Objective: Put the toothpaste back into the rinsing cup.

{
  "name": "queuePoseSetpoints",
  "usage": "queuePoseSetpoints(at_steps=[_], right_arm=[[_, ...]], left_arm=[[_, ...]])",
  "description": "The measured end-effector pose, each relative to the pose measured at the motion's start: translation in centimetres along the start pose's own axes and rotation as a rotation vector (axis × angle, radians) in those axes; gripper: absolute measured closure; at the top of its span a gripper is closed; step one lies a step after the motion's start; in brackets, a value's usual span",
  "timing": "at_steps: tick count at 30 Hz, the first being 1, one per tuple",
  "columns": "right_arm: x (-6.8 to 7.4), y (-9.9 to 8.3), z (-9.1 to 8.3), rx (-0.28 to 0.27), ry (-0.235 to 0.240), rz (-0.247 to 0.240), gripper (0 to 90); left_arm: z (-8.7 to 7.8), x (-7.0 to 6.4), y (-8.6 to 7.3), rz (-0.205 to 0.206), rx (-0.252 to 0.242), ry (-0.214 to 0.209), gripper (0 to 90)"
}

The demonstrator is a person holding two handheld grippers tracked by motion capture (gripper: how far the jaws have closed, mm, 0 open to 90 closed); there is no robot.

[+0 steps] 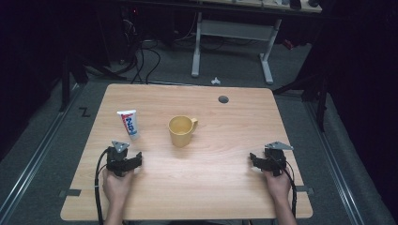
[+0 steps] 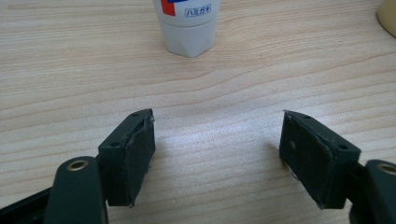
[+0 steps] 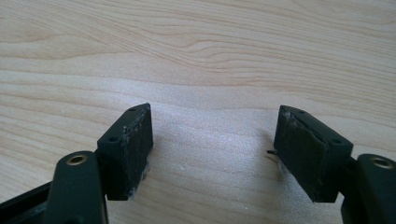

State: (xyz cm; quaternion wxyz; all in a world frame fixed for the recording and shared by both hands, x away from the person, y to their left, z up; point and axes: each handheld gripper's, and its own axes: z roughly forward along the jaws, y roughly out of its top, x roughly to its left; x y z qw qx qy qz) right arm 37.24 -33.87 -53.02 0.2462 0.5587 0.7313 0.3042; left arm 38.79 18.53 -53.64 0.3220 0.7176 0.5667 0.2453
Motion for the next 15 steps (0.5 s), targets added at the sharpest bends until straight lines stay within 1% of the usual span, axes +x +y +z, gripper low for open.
queuePoseSetpoints(at_steps=[15], right_arm=[[-0.04,0.0,0.01,-0.001,-0.008,0.007,28.3]], left_arm=[[0.0,-0.03,0.0,0.005,0.003,-0.005,25.9]])
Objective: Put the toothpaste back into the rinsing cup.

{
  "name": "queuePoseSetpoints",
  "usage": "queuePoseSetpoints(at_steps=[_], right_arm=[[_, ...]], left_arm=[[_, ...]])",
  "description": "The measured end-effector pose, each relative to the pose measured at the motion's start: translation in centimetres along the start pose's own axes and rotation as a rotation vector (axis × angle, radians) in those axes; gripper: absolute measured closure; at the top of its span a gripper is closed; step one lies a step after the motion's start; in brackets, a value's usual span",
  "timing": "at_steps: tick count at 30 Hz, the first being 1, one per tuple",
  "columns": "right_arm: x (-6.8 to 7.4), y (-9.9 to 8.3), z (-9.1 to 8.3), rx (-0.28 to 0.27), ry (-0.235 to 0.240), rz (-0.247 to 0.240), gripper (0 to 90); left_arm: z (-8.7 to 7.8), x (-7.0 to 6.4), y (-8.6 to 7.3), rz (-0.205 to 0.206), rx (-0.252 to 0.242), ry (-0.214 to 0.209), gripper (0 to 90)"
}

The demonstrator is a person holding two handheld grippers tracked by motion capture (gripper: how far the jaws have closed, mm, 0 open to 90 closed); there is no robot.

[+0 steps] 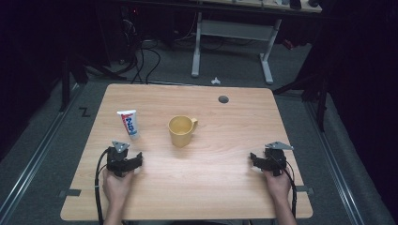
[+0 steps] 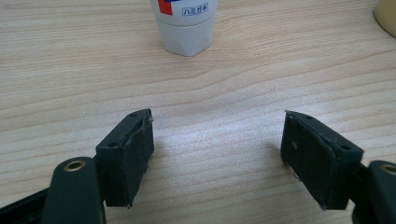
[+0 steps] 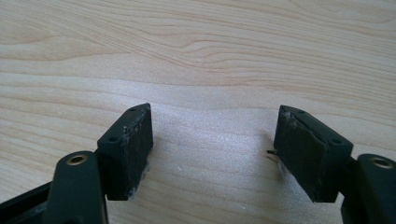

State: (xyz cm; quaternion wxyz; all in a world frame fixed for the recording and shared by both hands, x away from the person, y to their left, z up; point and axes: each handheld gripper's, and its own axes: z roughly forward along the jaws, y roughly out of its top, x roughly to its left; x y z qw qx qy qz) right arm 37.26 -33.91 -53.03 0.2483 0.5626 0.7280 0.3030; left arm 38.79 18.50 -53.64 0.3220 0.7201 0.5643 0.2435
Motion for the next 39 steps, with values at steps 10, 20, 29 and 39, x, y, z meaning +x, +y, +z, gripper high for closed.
queuePoseSetpoints(at_steps=[10,20,29,39], right_arm=[[0.0,0.0,0.0,0.0,-0.001,0.001,28.4],[0.0,0.0,0.0,0.0,0.0,0.0,28.3],[0.0,0.0,0.0,0.0,0.0,0.0,28.3],[0.0,0.0,0.0,0.0,0.001,-0.003,28.3]], left_arm=[[0.0,0.2,0.0,0.002,-0.001,-0.031,23.9],[0.0,0.1,0.2,-0.014,0.006,-0.036,24.1],[-1.3,-0.1,1.2,-0.01,-0.045,-0.059,26.6],[-2.4,-0.3,2.0,-0.022,-0.083,-0.084,25.9]])
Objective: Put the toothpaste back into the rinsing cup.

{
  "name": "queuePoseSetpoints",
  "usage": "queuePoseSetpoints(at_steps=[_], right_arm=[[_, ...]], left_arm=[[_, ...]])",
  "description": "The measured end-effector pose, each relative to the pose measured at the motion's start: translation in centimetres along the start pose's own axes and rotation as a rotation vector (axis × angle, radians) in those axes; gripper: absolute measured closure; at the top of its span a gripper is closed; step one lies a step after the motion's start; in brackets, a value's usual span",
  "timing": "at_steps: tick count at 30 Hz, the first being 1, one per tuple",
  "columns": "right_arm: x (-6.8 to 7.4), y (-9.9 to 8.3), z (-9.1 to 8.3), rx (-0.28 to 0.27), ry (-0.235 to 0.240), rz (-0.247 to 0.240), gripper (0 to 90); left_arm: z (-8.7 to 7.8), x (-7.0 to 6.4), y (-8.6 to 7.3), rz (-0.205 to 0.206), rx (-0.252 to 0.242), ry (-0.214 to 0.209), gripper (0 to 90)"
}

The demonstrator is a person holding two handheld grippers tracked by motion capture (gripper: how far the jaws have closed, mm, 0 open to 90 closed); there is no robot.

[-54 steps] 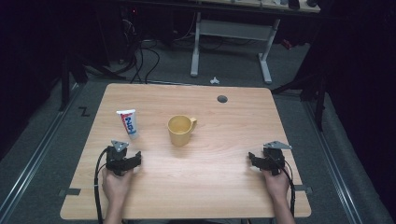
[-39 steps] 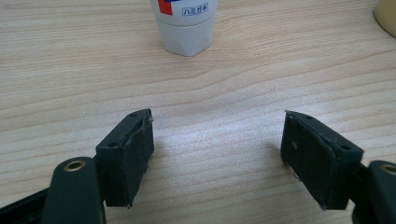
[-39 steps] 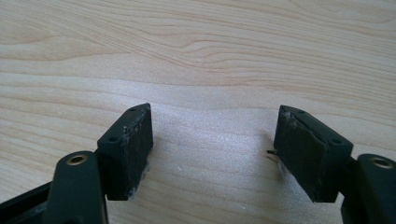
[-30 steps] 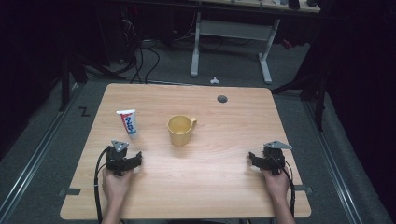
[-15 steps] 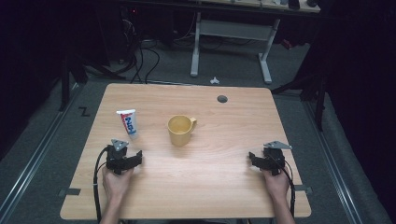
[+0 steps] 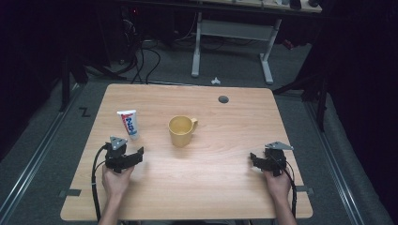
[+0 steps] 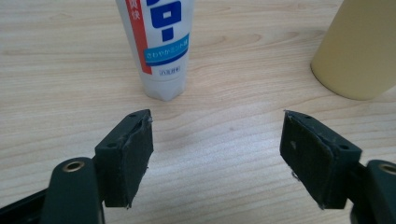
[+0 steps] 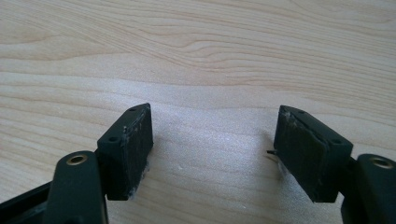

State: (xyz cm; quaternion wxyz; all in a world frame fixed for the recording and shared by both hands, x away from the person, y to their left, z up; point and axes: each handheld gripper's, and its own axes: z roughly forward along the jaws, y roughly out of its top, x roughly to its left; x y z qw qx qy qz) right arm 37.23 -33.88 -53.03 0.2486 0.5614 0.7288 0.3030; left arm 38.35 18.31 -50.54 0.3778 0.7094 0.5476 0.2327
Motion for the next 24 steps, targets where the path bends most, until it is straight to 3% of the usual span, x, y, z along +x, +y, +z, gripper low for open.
queuePoseSetpoints(at_steps=[9,24], right_arm=[[0.0,0.0,0.0,0.0,0.0,-0.001,28.3],[0.0,0.0,0.0,0.0,0.001,-0.001,28.3]], left_arm=[[-0.4,0.1,1.1,-0.007,-0.05,0.003,27.4],[-0.3,1.3,2.5,-0.008,-0.012,0.023,27.5]])
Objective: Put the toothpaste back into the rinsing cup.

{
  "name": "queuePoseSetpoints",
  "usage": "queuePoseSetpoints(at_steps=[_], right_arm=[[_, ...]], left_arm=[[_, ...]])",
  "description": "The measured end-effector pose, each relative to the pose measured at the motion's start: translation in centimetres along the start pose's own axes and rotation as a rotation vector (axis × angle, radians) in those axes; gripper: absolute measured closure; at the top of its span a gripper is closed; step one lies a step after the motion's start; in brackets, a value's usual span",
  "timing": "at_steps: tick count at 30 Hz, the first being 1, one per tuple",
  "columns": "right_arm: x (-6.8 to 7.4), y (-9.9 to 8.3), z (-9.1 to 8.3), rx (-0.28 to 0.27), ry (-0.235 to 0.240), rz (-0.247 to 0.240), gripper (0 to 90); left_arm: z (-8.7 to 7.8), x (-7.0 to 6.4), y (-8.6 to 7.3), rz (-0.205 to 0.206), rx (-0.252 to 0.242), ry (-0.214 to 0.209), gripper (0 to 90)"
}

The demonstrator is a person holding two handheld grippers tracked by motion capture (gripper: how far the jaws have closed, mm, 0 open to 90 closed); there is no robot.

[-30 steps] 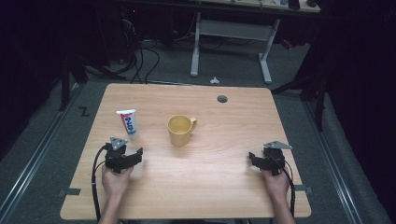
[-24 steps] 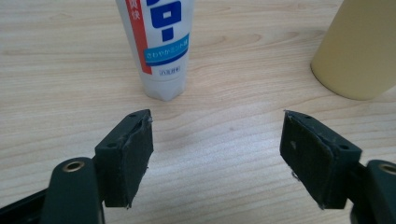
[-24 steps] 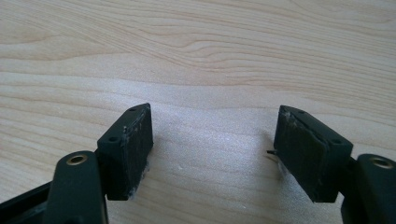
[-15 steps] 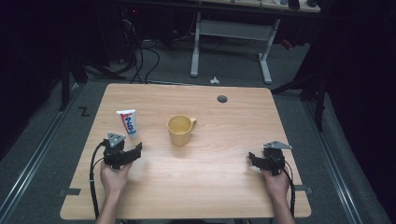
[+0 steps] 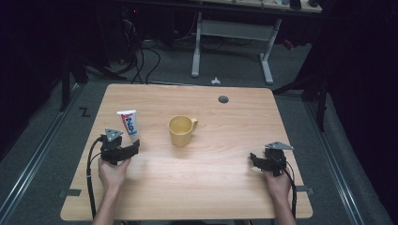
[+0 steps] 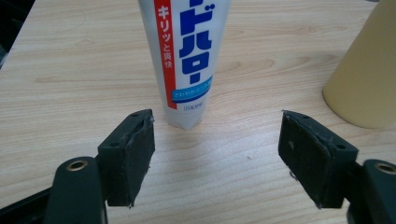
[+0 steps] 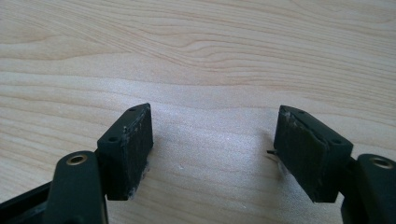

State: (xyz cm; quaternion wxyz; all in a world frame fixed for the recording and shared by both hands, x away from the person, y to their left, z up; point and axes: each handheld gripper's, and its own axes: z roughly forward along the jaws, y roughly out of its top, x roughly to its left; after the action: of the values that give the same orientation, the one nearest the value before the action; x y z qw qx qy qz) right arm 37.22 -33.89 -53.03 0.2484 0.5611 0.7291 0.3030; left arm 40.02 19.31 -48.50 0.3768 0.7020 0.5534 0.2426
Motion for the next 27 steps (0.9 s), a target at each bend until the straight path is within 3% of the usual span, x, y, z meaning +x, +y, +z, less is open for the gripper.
queuePoseSetpoints(at_steps=[6,15,23,27], right_arm=[[0.0,0.0,0.0,0.0,0.0,0.0,28.3],[0.0,0.0,0.0,0.0,0.001,0.0,28.3],[0.0,0.0,0.0,0.0,0.001,0.0,28.3],[0.0,0.0,0.0,0.0,0.002,-0.001,28.2]], left_arm=[[0.1,0.2,0.7,-0.007,-0.011,0.006,27.6],[0.7,0.9,2.1,-0.012,-0.002,0.048,26.6],[1.2,0.8,3.0,-0.018,-0.024,0.051,27.1],[1.8,1.0,3.2,-0.027,-0.005,0.057,26.9]])
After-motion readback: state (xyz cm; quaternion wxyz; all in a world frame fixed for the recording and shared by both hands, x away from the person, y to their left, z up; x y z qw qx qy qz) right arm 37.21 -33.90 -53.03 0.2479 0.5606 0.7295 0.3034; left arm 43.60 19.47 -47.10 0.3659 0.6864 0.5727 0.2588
